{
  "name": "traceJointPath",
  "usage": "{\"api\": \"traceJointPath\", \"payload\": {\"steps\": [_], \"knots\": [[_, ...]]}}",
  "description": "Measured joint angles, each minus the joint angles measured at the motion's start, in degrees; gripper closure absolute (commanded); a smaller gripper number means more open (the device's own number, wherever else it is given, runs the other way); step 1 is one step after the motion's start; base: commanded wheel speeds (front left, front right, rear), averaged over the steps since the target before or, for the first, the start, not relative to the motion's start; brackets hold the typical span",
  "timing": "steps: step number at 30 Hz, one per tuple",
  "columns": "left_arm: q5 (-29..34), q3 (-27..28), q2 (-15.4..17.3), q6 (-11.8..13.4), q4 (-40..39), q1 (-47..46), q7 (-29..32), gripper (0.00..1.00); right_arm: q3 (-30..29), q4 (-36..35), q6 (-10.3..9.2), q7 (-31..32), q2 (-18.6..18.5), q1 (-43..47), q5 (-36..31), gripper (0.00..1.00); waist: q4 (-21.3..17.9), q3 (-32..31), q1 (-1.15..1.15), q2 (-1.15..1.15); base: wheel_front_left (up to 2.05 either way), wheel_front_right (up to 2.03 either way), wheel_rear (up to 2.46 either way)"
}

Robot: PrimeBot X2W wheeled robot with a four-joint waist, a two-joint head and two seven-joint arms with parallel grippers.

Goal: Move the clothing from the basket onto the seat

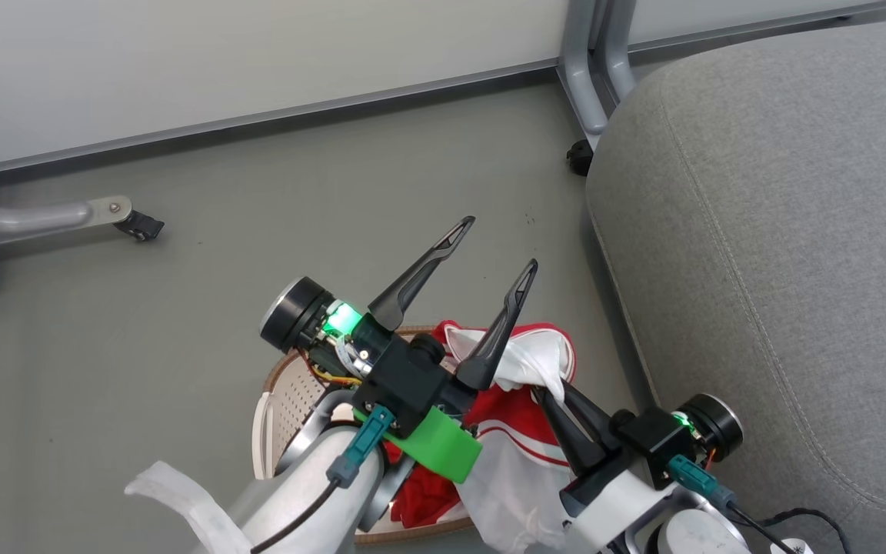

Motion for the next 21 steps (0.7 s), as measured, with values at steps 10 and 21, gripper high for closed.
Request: {"api": "traceJointPath", "payload": {"steps": [10,21], "knots": [[-0.54,-0.03,0.41,0.47,0.73,-0.12,-0.27,0.00,0.10,0.08,0.00,0.00,0.00,-0.29,0.00,1.00,0.02,0.37,0.00,0.00,0.00,0.00,0.00],[-4.01,1.18,2.12,-0.13,5.23,1.20,-0.14,0.00,-4.10,-3.25,0.00,0.00,0.00,-1.53,-0.79,1.00,-1.19,2.61,0.00,0.00,0.00,0.00,0.00]]}}
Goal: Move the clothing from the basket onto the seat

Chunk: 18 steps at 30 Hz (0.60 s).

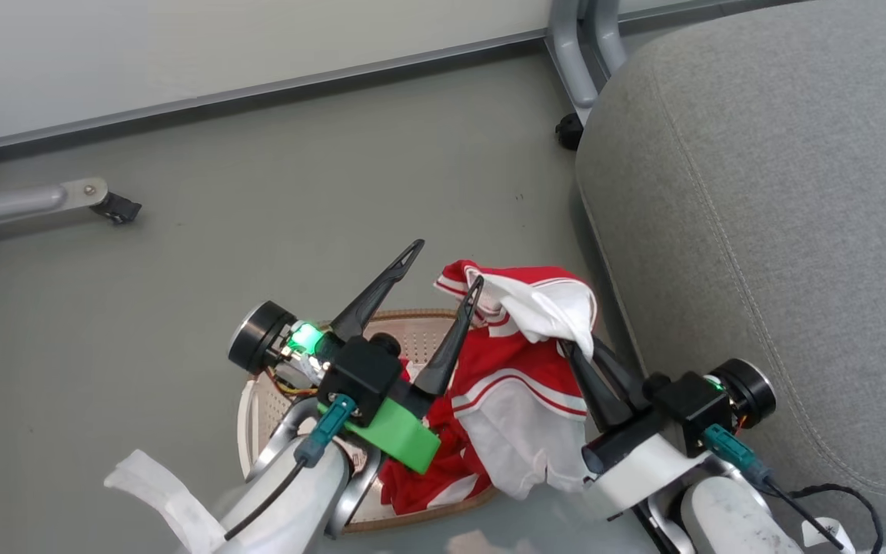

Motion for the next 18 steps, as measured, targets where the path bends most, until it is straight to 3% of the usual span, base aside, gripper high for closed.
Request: {"api": "traceJointPath", "payload": {"steps": [8,18], "knots": [[-2.34,0.63,1.32,-1.54,2.91,1.27,-0.25,0.00,-3.60,-4.12,0.01,0.01,0.02,-1.15,0.47,1.00,-3.58,2.90,0.00,0.00,0.00,0.00,0.00],[-0.16,-1.10,3.58,-1.94,3.79,0.73,1.45,0.00,-7.65,-8.93,0.01,0.01,0.01,-1.36,4.69,1.00,-11.68,6.35,0.00,0.00,0.00,0.00,0.00]]}}
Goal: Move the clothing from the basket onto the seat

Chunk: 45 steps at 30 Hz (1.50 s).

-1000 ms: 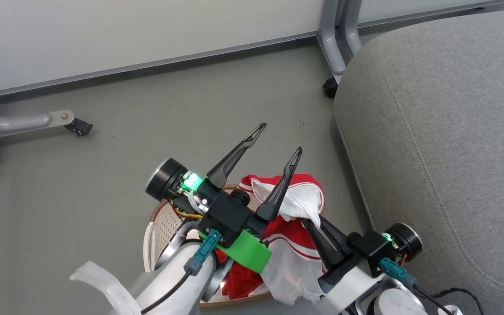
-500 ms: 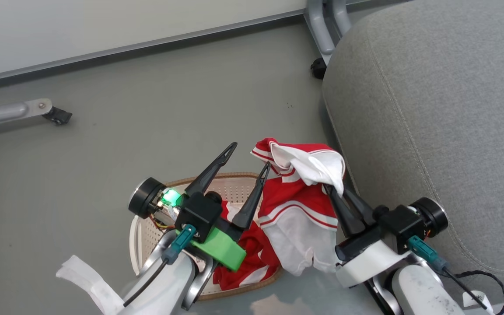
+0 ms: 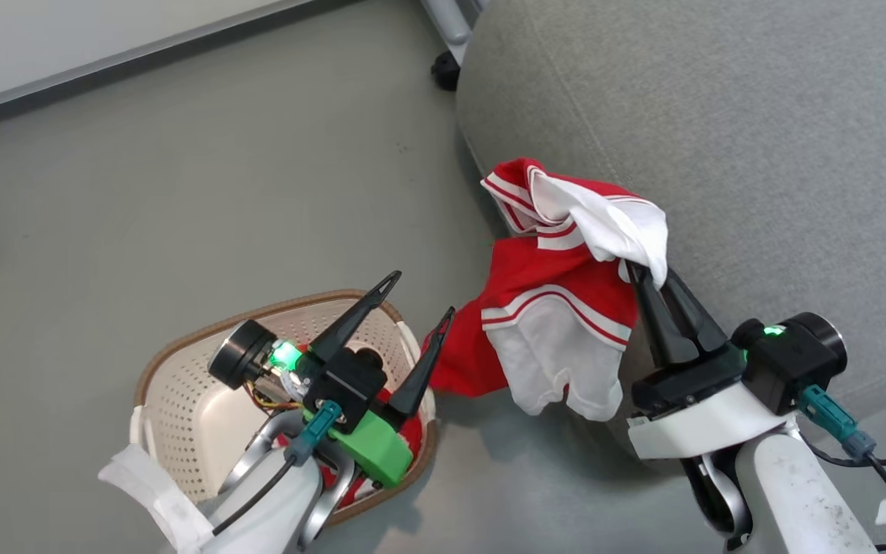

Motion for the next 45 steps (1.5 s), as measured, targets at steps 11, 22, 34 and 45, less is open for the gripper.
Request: {"api": "traceJointPath", "payload": {"steps": [11,22,34,45], "knots": [[0.46,-0.98,1.30,-0.03,-0.48,-1.51,2.63,0.00,-0.59,-2.11,0.00,0.00,-0.10,2.92,1.87,1.00,-9.83,2.37,0.00,0.00,0.00,0.00,0.00],[1.23,-1.80,3.44,-0.02,-3.45,-2.41,5.03,0.00,-5.01,-8.67,0.00,0.00,-0.08,1.22,3.25,1.00,-14.96,5.74,0.00,0.00,0.00,0.00,0.00],[4.22,-2.67,7.91,-1.11,-11.91,-6.94,12.49,0.00,-17.63,-18.27,0.01,-0.02,-5.38,-19.80,-3.85,1.00,-13.87,15.42,0.00,0.00,0.00,0.00,0.00],[4.58,-2.93,9.13,-1.89,-19.56,-10.42,16.21,0.00,-26.59,-1.55,0.02,-0.07,-18.12,-32.88,-6.39,1.00,-11.38,25.51,0.01,0.00,0.00,0.00,0.00]]}}
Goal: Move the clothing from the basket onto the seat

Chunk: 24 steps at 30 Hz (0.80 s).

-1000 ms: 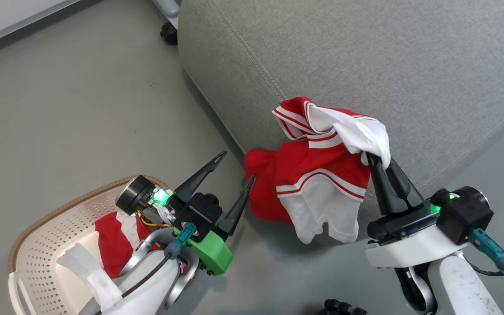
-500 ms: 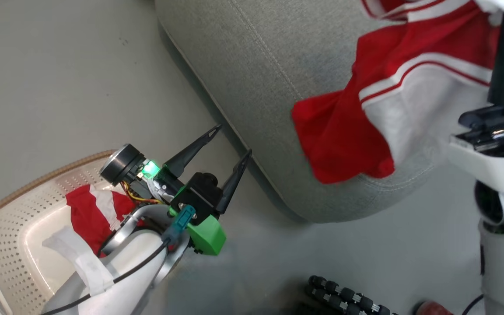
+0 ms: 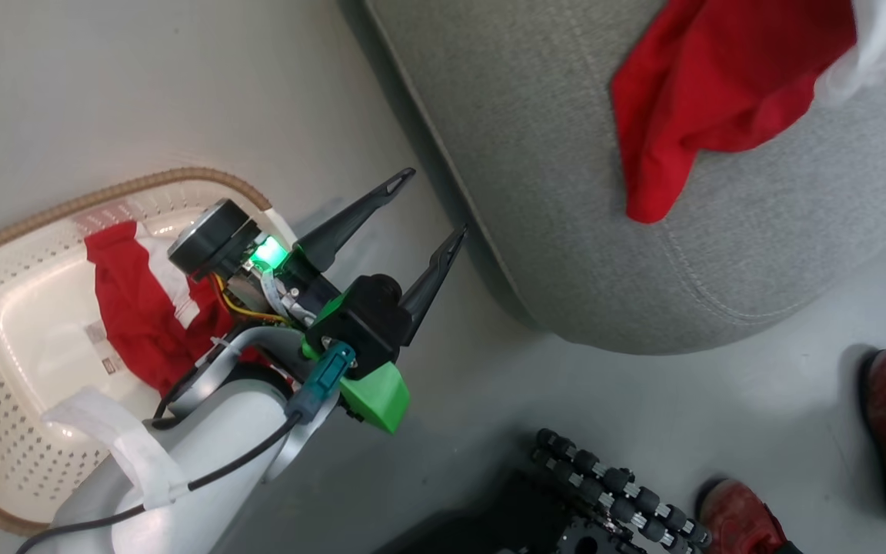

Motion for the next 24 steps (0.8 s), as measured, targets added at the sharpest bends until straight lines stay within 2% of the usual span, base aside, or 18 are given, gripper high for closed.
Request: {"api": "traceJointPath", "payload": {"steps": [3,4,8,10,11,15,18,20,24], "knots": [[-0.02,0.16,0.01,-0.10,-0.54,-0.72,0.27,0.00,-3.69,6.90,0.00,0.00,-0.81,-1.33,-0.69,1.00,1.11,1.81,0.00,0.00,0.00,0.00,0.00],[-0.30,0.38,0.04,-0.08,-0.79,-0.85,0.63,0.00,-5.56,10.85,0.00,0.00,-0.47,-2.05,-0.94,1.00,2.04,2.72,0.00,0.00,0.00,0.00,0.00],[-0.98,0.80,0.32,0.37,-1.16,-0.81,0.75,0.00,-7.39,16.97,0.00,0.00,1.48,-2.61,-1.59,1.00,3.49,4.12,0.00,0.00,0.00,0.00,0.00],[-1.38,0.59,0.33,0.31,-1.34,-0.77,0.21,0.00,-8.02,20.38,0.01,0.00,2.37,-2.46,-2.53,0.62,4.06,4.50,0.00,0.00,0.00,0.00,0.00],[-1.45,0.36,0.31,0.03,-1.55,-0.78,-0.52,0.00,-8.28,21.47,0.01,0.00,2.76,-1.88,-4.19,0.00,4.37,4.61,0.00,0.00,0.00,0.00,0.00],[-1.48,0.13,-0.27,-0.13,-1.60,-0.86,-3.39,0.00,-9.54,22.35,0.00,0.00,6.03,1.01,-7.53,0.00,5.40,4.58,0.00,0.00,0.00,0.00,0.00],[-1.56,0.78,-0.65,0.68,-1.23,-0.96,-6.34,0.00,-10.24,20.04,0.00,0.00,10.53,4.71,-8.15,0.00,5.77,4.01,0.00,0.00,0.00,0.00,0.00],[-1.43,1.90,-0.81,2.21,-0.67,-0.97,-8.95,0.00,-9.78,17.96,0.00,0.00,13.27,7.66,-8.17,0.00,5.90,3.38,0.00,0.00,0.00,0.00,0.00],[-1.70,4.54,-0.89,5.57,1.34,-0.14,-13.77,0.00,-7.32,14.60,0.00,0.00,16.34,13.15,-8.67,0.00,5.96,1.66,0.00,0.00,0.00,0.00,0.00]]}}
